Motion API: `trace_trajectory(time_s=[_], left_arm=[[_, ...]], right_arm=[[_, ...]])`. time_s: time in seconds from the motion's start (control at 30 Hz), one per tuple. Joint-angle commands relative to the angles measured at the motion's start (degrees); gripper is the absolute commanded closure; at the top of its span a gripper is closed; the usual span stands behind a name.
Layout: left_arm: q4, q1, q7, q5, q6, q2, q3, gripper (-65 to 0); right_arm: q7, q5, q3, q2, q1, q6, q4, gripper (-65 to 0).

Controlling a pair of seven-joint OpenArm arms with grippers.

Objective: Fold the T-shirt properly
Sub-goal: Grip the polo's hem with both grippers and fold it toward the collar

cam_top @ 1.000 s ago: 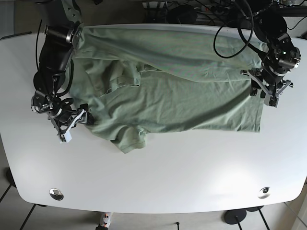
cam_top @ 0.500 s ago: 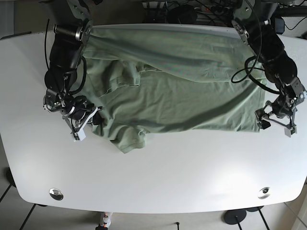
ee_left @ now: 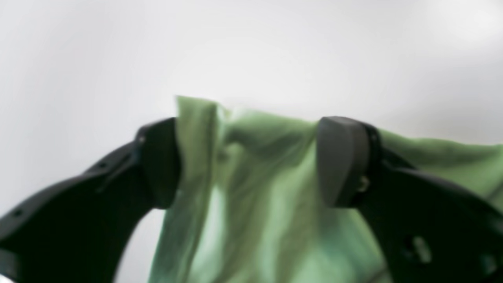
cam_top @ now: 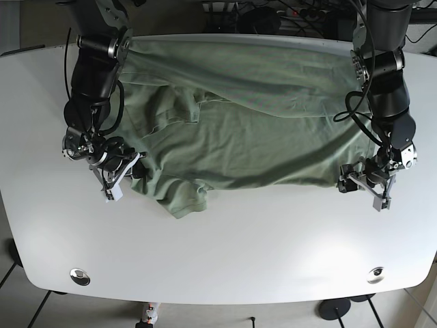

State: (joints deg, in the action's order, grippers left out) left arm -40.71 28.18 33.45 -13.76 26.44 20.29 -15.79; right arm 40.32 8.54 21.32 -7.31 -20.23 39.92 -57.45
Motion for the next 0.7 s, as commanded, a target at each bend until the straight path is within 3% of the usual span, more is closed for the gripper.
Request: trace_trajectory(time_s=[0.03,0.1,0.13,0.3,0.43,0.57,0.7], left_arm=[[0.14,0.43,2.37,0.18,0.42,-0.29,0.36,-26.5],[0.05,0.34,2.11,0.18,0.42,-0.29,0.36,-5.6],[0.05,0.34,2.11,0.18,0.42,-0.21,0.36,0.0],[-9.45,-0.45,3.08,-0.18,0.51,0.23,-1.57,0.0],[-24.65,-4.49,8.61,-0.18,0.51,-0.21,-4.47,0.0],[-35.38,-6.69,13.89,-0.18,0.51,-0.29,-5.09,0.0],[-44.35,-12.05,15.3,-0.26,0.6,-0.29,-5.09,0.0]], right_arm=[[0.17,-0.23,0.17,-0.47,-1.35,0.08,-0.88,-3.5],[0.17,-0.23,0.26,-0.47,-1.35,0.08,-0.88,-3.5],[0.17,-0.23,0.26,-0.47,-1.35,0.08,-0.88,-3.5],[0.17,-0.14,0.35,-0.38,-1.44,0.08,-4.31,-1.7],[0.87,-0.14,0.26,-0.38,-0.91,0.08,-13.36,-1.7],[8.34,-0.14,0.52,-0.82,-0.04,0.08,-23.47,-1.7],[14.15,-0.14,1.4,-0.64,4.01,0.08,-35.25,-1.7]])
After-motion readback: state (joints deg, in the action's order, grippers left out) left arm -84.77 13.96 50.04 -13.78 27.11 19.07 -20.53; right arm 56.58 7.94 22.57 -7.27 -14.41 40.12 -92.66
